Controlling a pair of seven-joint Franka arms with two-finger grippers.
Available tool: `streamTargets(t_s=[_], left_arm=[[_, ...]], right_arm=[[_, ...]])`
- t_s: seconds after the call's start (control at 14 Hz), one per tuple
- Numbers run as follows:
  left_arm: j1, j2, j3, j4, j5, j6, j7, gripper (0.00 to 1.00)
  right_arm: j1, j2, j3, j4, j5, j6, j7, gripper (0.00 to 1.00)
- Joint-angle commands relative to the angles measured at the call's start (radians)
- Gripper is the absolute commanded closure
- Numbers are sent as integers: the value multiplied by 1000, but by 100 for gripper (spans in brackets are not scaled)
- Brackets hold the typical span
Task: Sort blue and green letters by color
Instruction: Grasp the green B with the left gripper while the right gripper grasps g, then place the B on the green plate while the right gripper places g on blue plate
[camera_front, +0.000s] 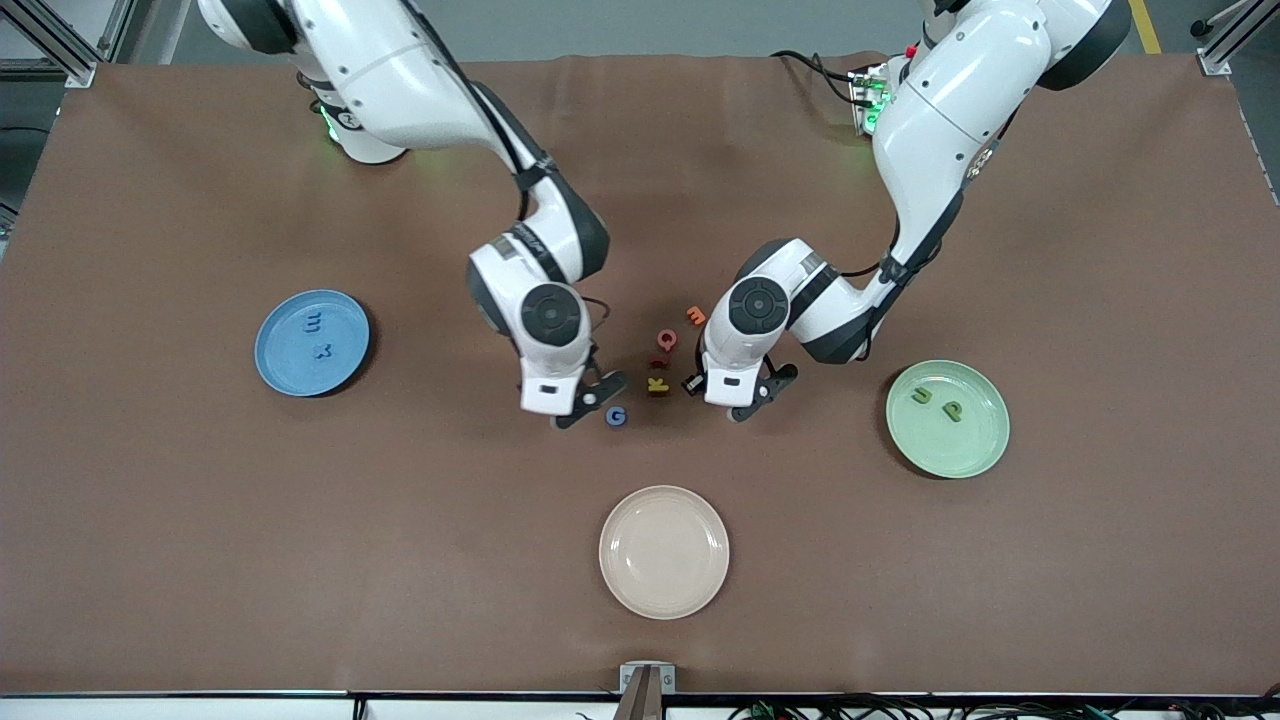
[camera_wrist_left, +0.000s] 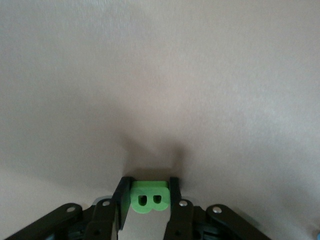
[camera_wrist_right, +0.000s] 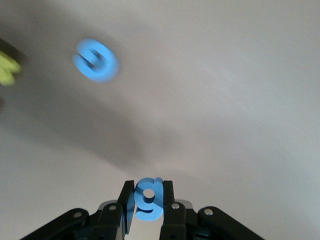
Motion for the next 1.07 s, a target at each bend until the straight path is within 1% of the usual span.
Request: streamTargets(t_s=[0.0,0.07,0.14,0.21,0.36,0.5,0.57,0.71,0.78,0.86,0.93,1.0], left_arm=[[40,-70,1,-31,23,-42,73,78],[60,-98,1,-40,20,-66,125,78],[104,-128,-11,-65,17,-82,184,78],[152,-149,-39,-79,17,-102,235,78],[279,-185,-117,-96,17,-195,373,78],[426,-207,-204,-109,17,-287,534,78],[484,-209,-228,-113,23,-312,597,78],[558,-237,-234,-154,35,-315,714,78],[595,-253,-236,-175,55,-315,767,78],[626,-261,-236,-188,60,-315,810,78],[647,-267,-236,-198,61,-315,861,78],[670,-273,-236,-205,64,-315,911,78]], right_arm=[[-114,-149,13,-117,-6,-123,-79,100],[-157,-209,11,-205,-19,-117,-149,100],[-210,-257,11,-278,-50,-110,-212,100],[-259,-309,11,-355,-91,-96,-256,100],[-324,-383,10,-473,-119,-94,-285,100],[-382,-432,8,-565,-142,-82,-285,100],[-421,-450,10,-604,-173,-61,-285,100],[-465,-469,10,-650,-185,-39,-285,100],[-473,-473,10,-659,-193,-39,-285,94],[-478,-476,10,-661,-193,-41,-285,35],[-490,-478,10,-661,-193,-44,-285,4],[-492,-480,11,-661,-193,-45,-285,0]])
